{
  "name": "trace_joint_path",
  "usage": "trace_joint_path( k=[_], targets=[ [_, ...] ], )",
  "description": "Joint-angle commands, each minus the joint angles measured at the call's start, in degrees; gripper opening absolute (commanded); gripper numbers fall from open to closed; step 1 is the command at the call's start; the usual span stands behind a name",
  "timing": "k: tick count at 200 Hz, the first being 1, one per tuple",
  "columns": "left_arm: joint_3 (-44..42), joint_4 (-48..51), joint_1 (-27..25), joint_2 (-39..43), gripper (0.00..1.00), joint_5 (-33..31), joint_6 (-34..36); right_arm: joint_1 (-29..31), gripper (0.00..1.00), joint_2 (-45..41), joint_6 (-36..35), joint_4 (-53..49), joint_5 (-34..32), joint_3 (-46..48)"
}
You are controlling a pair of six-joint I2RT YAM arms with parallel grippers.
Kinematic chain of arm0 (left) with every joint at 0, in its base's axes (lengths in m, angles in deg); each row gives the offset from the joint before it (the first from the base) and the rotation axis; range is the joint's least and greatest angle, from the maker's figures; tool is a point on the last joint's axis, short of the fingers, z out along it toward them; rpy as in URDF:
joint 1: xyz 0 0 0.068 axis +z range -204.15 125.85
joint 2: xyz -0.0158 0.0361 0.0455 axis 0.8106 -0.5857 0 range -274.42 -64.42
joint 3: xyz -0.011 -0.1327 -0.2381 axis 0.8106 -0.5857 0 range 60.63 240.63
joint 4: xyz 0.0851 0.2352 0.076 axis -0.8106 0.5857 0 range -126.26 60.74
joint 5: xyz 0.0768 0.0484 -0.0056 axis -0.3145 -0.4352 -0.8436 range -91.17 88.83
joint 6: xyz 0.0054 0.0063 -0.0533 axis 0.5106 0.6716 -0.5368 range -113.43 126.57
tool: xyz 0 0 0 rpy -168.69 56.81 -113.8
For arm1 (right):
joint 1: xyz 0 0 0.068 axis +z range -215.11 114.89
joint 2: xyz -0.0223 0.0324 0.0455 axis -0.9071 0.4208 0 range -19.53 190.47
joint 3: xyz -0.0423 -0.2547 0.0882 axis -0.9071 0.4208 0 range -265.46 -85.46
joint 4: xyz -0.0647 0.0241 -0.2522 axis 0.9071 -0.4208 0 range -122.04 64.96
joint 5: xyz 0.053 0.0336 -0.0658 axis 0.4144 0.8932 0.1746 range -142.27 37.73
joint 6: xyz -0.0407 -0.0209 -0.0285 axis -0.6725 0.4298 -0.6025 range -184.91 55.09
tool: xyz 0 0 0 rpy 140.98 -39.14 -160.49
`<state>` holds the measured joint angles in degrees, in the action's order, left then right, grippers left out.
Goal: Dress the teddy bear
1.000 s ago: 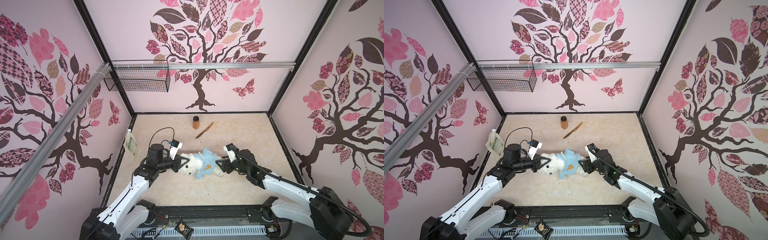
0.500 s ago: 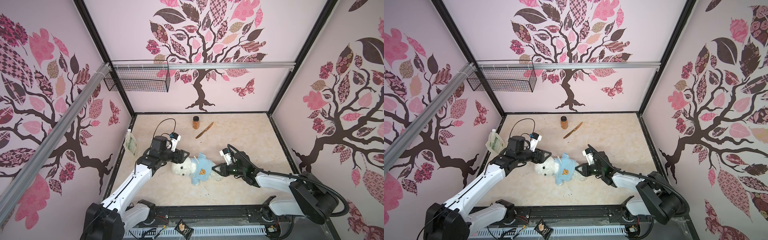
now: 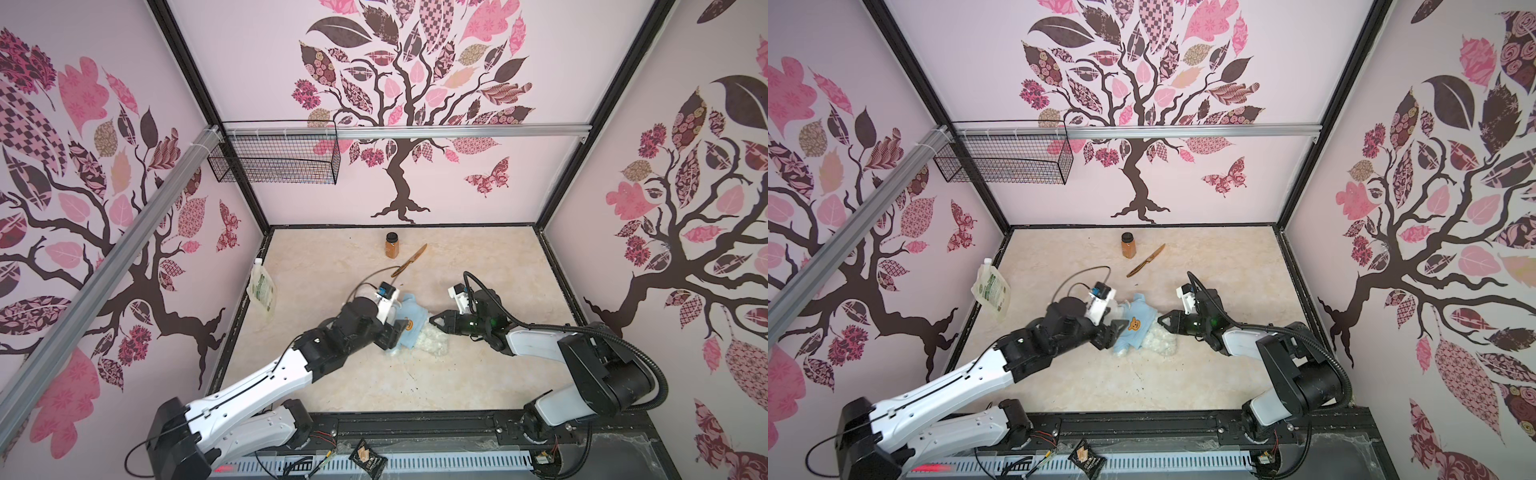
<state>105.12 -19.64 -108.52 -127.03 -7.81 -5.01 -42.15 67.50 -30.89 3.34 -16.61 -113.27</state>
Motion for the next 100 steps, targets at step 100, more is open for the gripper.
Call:
trace_joint_path(
  k=[100],
  targets=[
    [5.3,-5.2,-8.7,-27.3,0.59,-18.5,7.3,-0.8,0.36,3.8,2.0,6.1,4.1,3.3]
  ],
)
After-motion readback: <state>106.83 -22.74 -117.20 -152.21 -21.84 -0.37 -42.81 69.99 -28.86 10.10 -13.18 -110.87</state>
